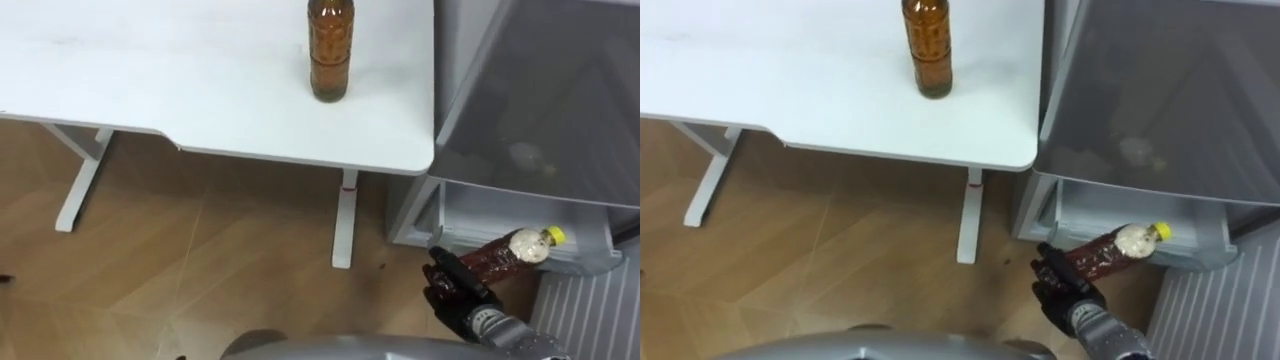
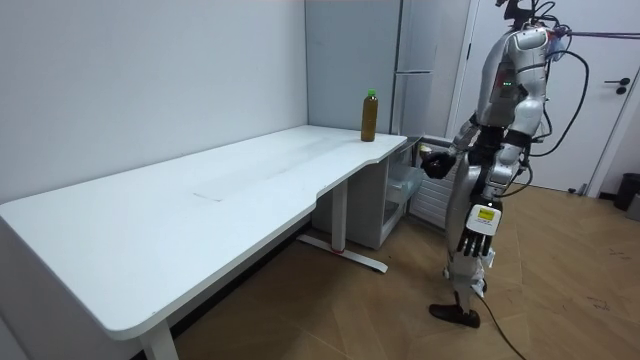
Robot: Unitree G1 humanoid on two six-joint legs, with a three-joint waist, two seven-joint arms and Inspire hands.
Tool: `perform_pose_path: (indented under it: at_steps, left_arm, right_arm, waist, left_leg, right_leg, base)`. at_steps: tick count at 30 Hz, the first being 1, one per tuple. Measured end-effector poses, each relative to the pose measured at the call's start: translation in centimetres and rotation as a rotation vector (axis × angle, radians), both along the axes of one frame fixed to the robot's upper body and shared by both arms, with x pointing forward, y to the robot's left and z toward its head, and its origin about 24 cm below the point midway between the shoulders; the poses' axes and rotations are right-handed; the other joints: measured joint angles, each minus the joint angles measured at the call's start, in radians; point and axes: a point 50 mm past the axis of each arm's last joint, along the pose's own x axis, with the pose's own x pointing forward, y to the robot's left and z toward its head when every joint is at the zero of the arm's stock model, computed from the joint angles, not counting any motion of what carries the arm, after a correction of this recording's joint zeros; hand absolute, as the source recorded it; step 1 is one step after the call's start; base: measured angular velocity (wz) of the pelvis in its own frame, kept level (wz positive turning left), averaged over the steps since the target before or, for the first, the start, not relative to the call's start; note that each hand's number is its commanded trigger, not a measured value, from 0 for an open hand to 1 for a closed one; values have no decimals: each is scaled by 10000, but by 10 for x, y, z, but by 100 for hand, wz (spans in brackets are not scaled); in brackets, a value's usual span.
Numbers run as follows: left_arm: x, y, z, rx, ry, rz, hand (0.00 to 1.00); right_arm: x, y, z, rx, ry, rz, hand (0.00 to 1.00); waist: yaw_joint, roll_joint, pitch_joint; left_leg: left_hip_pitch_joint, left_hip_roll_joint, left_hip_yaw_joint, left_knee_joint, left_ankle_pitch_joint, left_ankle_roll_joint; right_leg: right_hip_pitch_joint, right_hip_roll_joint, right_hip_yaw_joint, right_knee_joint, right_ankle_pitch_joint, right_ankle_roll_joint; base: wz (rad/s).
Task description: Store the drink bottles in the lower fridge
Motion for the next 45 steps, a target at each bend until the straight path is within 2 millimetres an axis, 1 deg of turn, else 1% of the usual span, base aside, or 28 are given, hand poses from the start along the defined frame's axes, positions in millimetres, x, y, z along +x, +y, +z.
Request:
perform_pose_path:
  at_steps: [2,4,5,6,8,9,10,12,13,14,15,16,17,18,19,20,22,24,25,29,31,32,33,35,37,39,43,45]
  left_arm:
    - [8,-1,0,-40,-162,-127,0]
    - [20,1,1,30,-422,-221,0]
    - [23,1,1,54,-485,-245,0]
    - [32,3,3,119,-684,-284,0]
    - [41,4,4,221,-942,-288,0]
    - [51,4,5,276,-1147,-350,0]
    - [55,3,5,270,-1223,-407,0]
    - [72,1,7,257,-1565,-763,0]
    - [78,-1,8,262,-1667,-1023,0]
    - [82,-1,9,269,-1715,-1142,0]
    - [86,0,10,300,-1760,-1290,0]
    - [90,1,11,339,-1860,-1295,0]
    - [91,2,11,360,-1884,-1294,0]
    - [96,3,12,392,-1999,-1337,0]
    - [101,2,14,400,-2127,-1369,0]
    - [104,2,14,399,-2198,-1400,0]
    - [117,-1,18,394,-2498,-1618,0]
    - [127,-4,20,371,-2700,-1802,0]
    - [132,-5,22,333,-2844,-1834,0]
    - [142,-6,26,404,-3141,-1915,0]
    - [148,-6,28,503,-3333,-1905,0]
    - [148,-7,28,518,-3382,-1914,0]
    - [150,-7,29,547,-3489,-1928,0]
    - [152,-8,30,566,-3631,-1903,0]
    - [152,-7,30,666,-3676,-1951,0]
    - [151,-6,30,742,-3651,-1964,0]
    - [150,-4,30,963,-3641,-1915,0]
    - [149,-4,30,1036,-3620,-1996,0]
  right_arm:
    - [10,-1,2,86,-227,-238,100]
    - [26,-2,6,98,-506,-433,100]
    - [30,-3,8,88,-580,-475,100]
    - [37,-5,10,50,-729,-586,100]
    - [48,-10,15,-62,-959,-607,100]
    - [56,-12,19,-123,-1145,-636,100]
    - [59,-14,21,-173,-1194,-626,100]
    - [72,-19,26,-218,-1292,-817,100]
    - [81,-20,30,-93,-1395,-1159,100]
    - [86,-21,32,-58,-1471,-1297,100]
    - [95,-23,38,-72,-1678,-1401,100]
    - [105,-27,45,-87,-1914,-1538,100]
    - [109,-30,48,-101,-2056,-1648,100]
    - [118,-38,56,-203,-2368,-1815,100]
    - [127,-44,64,-216,-2657,-2062,100]
    - [129,-47,67,-254,-2701,-2137,100]
    - [135,-52,73,-313,-2913,-2317,100]
    - [144,-54,80,-404,-3117,-2272,100]
    - [147,-55,83,-406,-3204,-2312,100]
    - [159,-63,96,-620,-3330,-2483,100]
    - [167,-65,104,-652,-3422,-2633,100]
    - [168,-65,106,-652,-3432,-2650,29]
    - [172,-65,108,-582,-3500,-2729,0]
    - [175,-64,112,-420,-3647,-2874,0]
    - [178,-65,114,-223,-3701,-3138,0]
    - [180,-65,116,-25,-3641,-3473,0]
    - [180,-67,118,299,-3663,-3826,0]
    - [179,-67,117,255,-3494,-3879,0]
  waist:
    - [11,48,1]
    - [14,101,31]
    - [1,121,40]
    - [-5,137,52]
    - [78,170,70]
    - [125,202,109]
    - [169,210,124]
    - [269,224,152]
    - [283,247,166]
    - [291,249,168]
    - [286,250,168]
    - [283,251,168]
    - [284,252,168]
    - [311,249,170]
    - [354,231,183]
    - [402,221,190]
    - [538,92,271]
    - [554,25,315]
    - [570,-12,338]
    - [574,-86,378]
    - [576,-201,444]
    - [569,-212,451]
    - [544,-231,459]
    - [526,-262,478]
    - [512,-334,514]
    - [520,-376,528]
    - [507,-502,521]
    - [489,-522,519]
  left_leg:
    - [-328,29,-21,148,1,2]
    - [-771,49,-58,275,17,21]
    - [-890,44,-85,302,29,33]
    - [-1121,31,-118,326,75,54]
    - [-1461,4,-212,388,122,78]
    - [-1661,-16,-261,421,158,95]
    - [-1740,-20,-259,423,176,102]
    - [-2033,-22,-261,453,217,114]
    - [-2229,-21,-286,503,236,114]
    - [-2343,-21,-287,502,256,114]
    - [-2544,-22,-287,489,314,117]
    - [-2710,-22,-279,483,352,121]
    - [-2780,-23,-275,475,371,127]
    - [-2953,-27,-255,471,413,139]
    - [-3131,-45,-254,430,488,149]
    - [-3179,-60,-249,341,554,151]
    - [-3321,-136,-216,-70,862,157]
    - [-3549,-140,-144,-196,1014,160]
    - [-3676,-140,-112,-233,1063,170]
    - [-4044,-166,60,-242,1151,239]
    - [-4291,-184,168,-239,1242,276]
    - [-4334,-194,174,-239,1260,285]
    - [-4419,-207,217,-236,1287,311]
    - [-4546,-228,281,-232,1346,350]
    - [-4650,-269,331,-217,1413,389]
    - [-4730,-282,419,-169,1436,422]
    - [-4897,-325,573,-132,1497,514]
    - [-4904,-349,605,-95,1502,524]
  right_leg:
    - [-255,23,-25,31,23,-33]
    - [-626,29,-57,188,35,-50]
    - [-717,27,-95,191,42,-53]
    - [-918,26,-122,198,84,-48]
    - [-1196,9,-247,240,132,-52]
    - [-1409,-19,-303,349,134,-52]
    - [-1492,-27,-308,369,139,-53]
    - [-1772,-34,-344,380,178,-60]
    - [-1959,-33,-353,414,186,-71]
    - [-2112,-40,-343,481,188,-74]
    - [-2374,-60,-341,574,193,-81]
    - [-2590,-80,-338,665,196,-87]
    - [-2672,-90,-338,708,196,-87]
    - [-2851,-104,-341,723,201,-94]
    - [-3074,-135,-346,789,208,-105]
    - [-3204,-165,-345,867,208,-105]
    - [-3623,-246,-265,990,213,-114]
    - [-3950,-282,-259,1090,230,-141]
    - [-4113,-300,-259,1152,236,-152]
    - [-4704,-399,-95,1478,235,-150]
    - [-5106,-488,-41,1761,232,-146]
    - [-5165,-503,-42,1790,232,-146]
    - [-5312,-542,-33,1889,232,-146]
    - [-5478,-591,-23,1972,232,-145]
    - [-5643,-670,-9,2125,220,-131]
    - [-5738,-716,-9,2189,213,-120]
    - [-5921,-800,-15,2332,192,-88]
    - [-5923,-840,-12,2396,168,-50]
  base:
    - [5]
    - [6]
    - [12]
    - [13]
    - [17]
    - [15]
    - [8]
    - [0]
    - [0]
    - [0]
    - [0]
    - [0]
    - [0]
    - [0]
    - [0]
    - [4]
    - [0]
    - [-2]
    - [0]
    - [-8]
    - [-9]
    - [-5]
    - [0]
    - [-2]
    - [0]
    - [4]
    - [5]
    - [6]
